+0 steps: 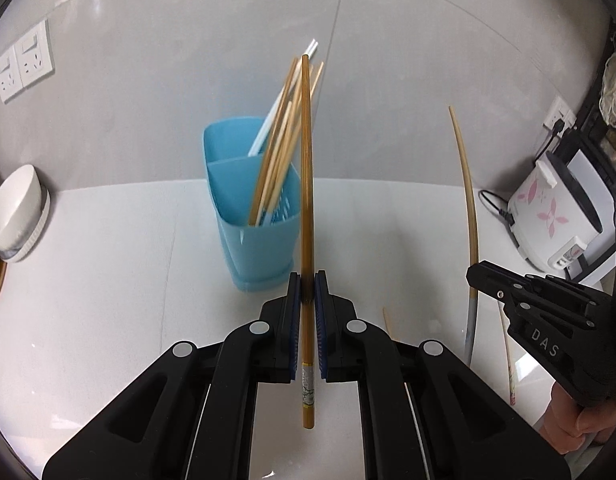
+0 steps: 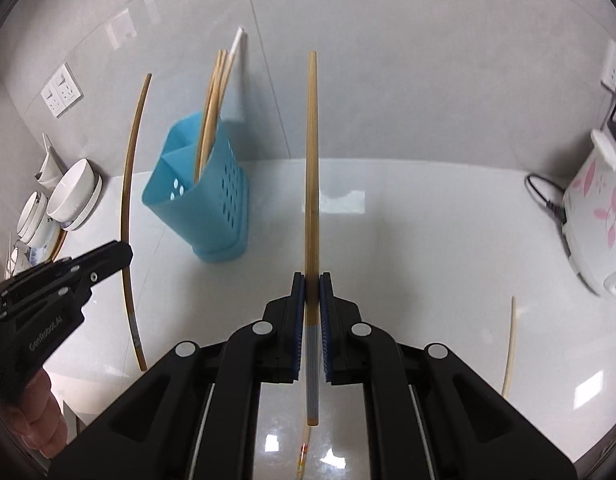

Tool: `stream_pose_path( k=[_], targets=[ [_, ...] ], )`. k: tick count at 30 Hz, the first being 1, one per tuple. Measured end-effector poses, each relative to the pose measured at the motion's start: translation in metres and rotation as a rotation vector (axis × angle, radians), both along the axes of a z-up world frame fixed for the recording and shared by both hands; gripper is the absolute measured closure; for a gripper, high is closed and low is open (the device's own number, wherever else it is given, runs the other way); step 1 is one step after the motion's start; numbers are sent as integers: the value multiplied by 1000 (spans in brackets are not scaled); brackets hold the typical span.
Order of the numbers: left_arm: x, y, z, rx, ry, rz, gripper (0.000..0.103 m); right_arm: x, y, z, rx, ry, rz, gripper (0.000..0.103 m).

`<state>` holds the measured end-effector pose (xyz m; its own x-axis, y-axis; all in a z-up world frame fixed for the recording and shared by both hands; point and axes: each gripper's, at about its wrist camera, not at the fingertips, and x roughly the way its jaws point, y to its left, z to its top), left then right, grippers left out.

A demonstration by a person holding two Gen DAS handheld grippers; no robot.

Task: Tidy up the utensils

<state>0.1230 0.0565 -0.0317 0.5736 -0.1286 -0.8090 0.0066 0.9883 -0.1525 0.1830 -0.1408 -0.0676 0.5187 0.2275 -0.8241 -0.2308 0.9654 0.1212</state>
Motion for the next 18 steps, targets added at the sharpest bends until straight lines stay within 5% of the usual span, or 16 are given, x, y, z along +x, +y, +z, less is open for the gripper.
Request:
stream_pose_path(
  k=[18],
  targets=[
    [34, 31, 28, -71, -157, 9, 97, 32, 32, 25, 99, -117, -14, 96]
  ],
)
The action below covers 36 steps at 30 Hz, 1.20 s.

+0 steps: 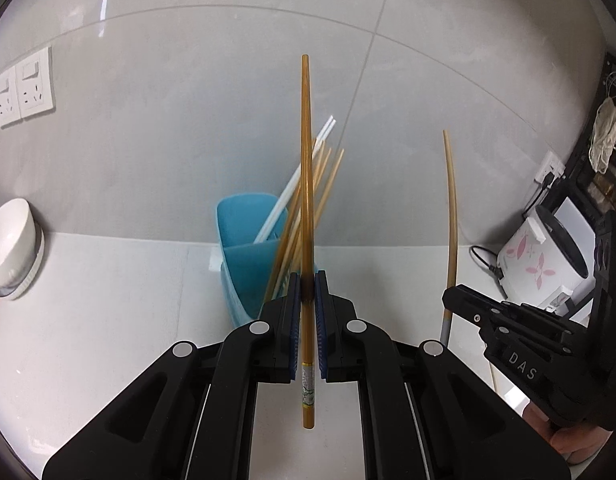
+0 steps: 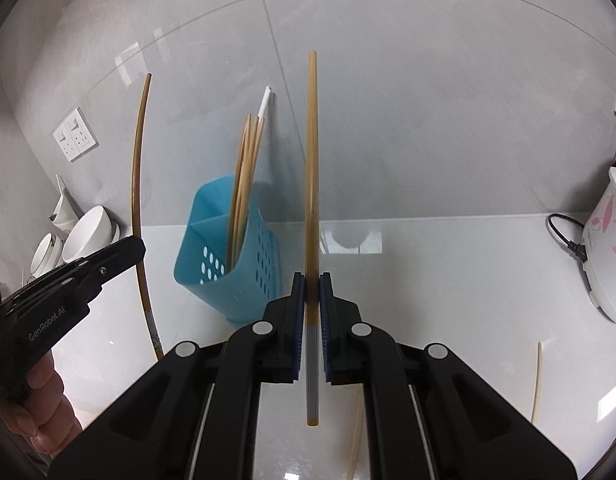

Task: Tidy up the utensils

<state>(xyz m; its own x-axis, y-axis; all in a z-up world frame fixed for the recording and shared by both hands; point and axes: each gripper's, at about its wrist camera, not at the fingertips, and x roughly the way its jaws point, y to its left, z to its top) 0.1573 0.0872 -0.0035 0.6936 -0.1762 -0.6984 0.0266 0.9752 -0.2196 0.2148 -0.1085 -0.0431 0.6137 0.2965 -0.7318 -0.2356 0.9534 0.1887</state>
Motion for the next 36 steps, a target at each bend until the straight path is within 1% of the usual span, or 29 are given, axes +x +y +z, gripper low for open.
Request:
stream_pose_path(
  k=[5, 10, 13, 16, 20, 24, 31, 36],
  targets=[
    [12, 4, 8, -9, -51, -14, 97, 8, 4, 7, 29, -54, -16, 96],
    [22, 9, 9, -7, -99, -27, 97, 17, 8, 6, 38, -70, -19, 96],
    [27, 8, 10, -5, -151, -36, 97, 23, 11, 8, 47, -76, -25, 96],
    [33, 9, 7, -2, -200, -40, 97, 27, 13, 11, 52, -83, -25, 96],
    [42, 10, -4, 7, -235, -42, 97, 27, 15, 12, 54, -92, -16, 96],
    [51, 7, -15, 37, -234, -49, 97, 26, 14, 9, 55, -98, -12, 96],
    [63, 7, -35, 55, -204, -60, 97, 27, 13, 5, 55, -91, -13, 96],
    [66, 8, -48, 67, -186, -65, 97, 28, 14, 5, 31, -96, -8, 96]
  ],
)
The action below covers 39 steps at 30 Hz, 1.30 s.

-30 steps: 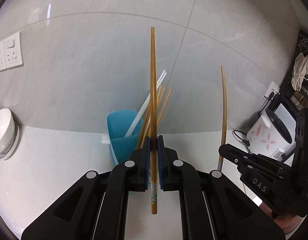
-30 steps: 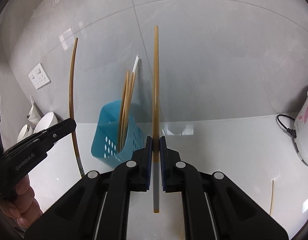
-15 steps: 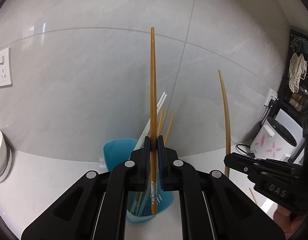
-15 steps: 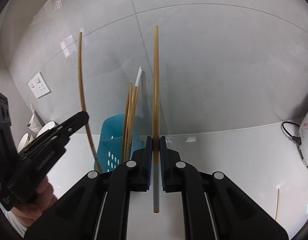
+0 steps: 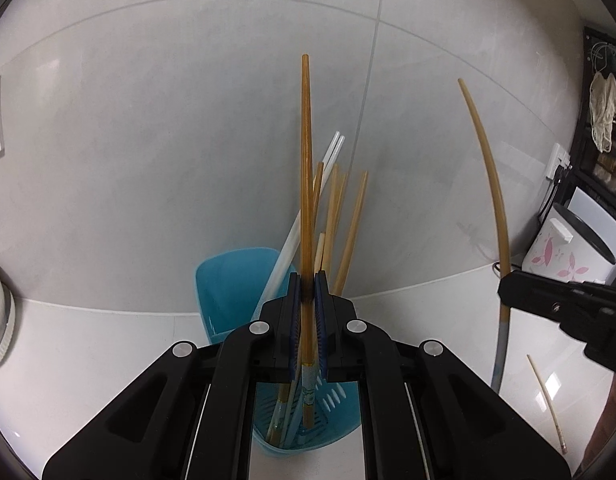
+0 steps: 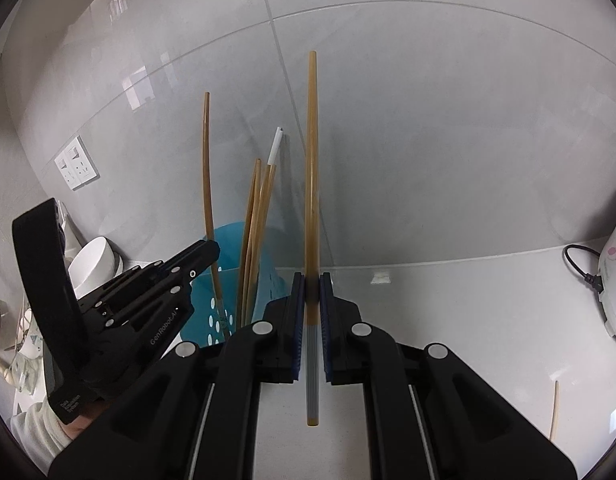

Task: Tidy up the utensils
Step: 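Open the left tool to drop its brown chopstick into the blue holder, then lower the right tool's grey-tipped chopstick into the blue holder and open it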

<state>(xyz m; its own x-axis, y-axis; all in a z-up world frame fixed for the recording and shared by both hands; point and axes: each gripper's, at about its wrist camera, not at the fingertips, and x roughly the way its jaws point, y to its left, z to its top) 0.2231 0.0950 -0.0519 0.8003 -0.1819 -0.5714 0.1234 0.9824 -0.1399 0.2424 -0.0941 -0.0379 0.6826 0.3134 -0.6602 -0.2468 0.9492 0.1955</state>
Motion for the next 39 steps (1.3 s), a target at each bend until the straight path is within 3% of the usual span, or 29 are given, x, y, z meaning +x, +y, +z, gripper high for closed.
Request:
stream_pose_path(
  k=[14, 16, 19, 23, 28, 33, 39],
  targets=[
    [6, 4, -16, 18, 63, -3, 94, 7, 3, -3, -3, 18, -3, 96],
    [3, 8, -14, 27, 77, 18, 86, 7, 3, -3, 1, 18, 1, 96],
    [-4, 17, -8, 24, 100, 48, 55, 6, 3, -2, 5, 15, 11, 96],
    [-15, 25, -3, 48, 149, 76, 40, 4, 9, 0, 24, 5, 31, 96],
    [-31, 40, 2, 40, 179, 138, 15, 6, 19, 3, 60, -10, 56, 96],
    [-49, 59, 4, 35, 206, 193, 6, 13, 32, 3, 111, -7, 77, 96],
    [-55, 72, 3, 31, 224, 222, 6, 19, 48, 1, 131, -20, 98, 96]
  ],
)
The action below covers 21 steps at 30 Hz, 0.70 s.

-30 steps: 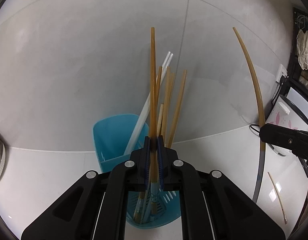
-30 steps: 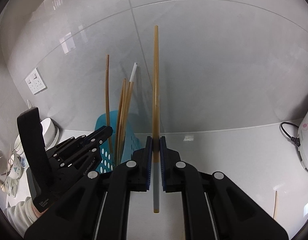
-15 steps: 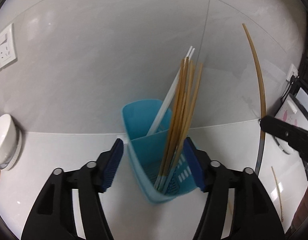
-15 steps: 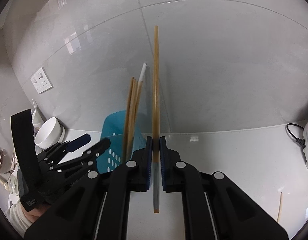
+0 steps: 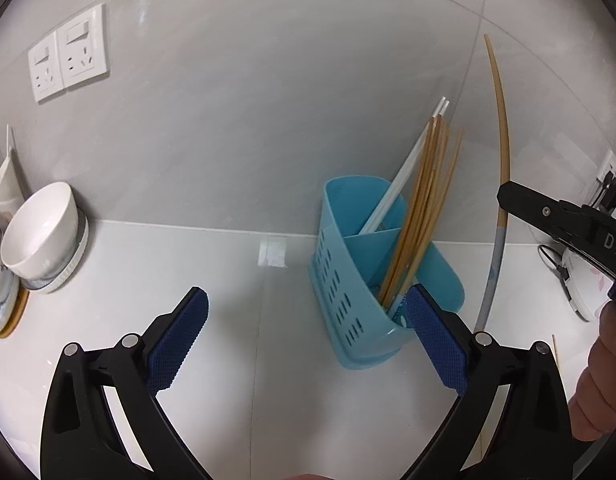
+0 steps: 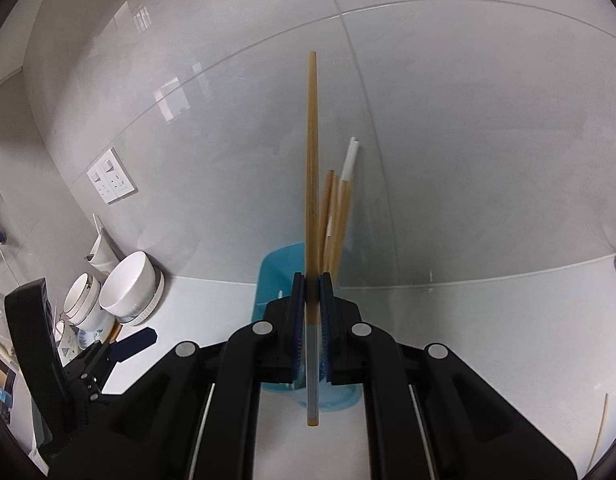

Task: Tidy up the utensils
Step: 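Lower the right tool's grey-tipped chopstick into the blue holder and open it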

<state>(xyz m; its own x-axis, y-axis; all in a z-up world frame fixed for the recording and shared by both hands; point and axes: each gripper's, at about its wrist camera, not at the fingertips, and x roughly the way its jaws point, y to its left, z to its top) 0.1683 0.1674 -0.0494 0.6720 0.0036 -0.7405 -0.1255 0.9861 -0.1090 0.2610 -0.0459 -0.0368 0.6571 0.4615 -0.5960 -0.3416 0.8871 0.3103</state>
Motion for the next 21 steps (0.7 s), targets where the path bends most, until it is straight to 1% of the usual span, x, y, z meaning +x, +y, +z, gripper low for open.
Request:
stream_pose_path(
  k=[3, 8, 11, 15, 21],
  targets=[
    [-1, 7, -2, -16, 13, 13, 6, 1, 8, 1, -1, -22, 3, 96],
    [4, 11, -4, -19, 25, 30, 6, 8, 19, 1, 16, -53, 0, 96],
    [7, 19, -6, -39, 37, 51, 6, 11, 25, -5, 19, -65, -7, 96],
    [8, 24, -7, -37, 39, 62, 6, 13, 32, -15, 1, -77, -19, 96],
    [8, 26, -12, -37, 48, 70, 6, 12, 37, -31, -24, -72, -25, 96]
  ],
)
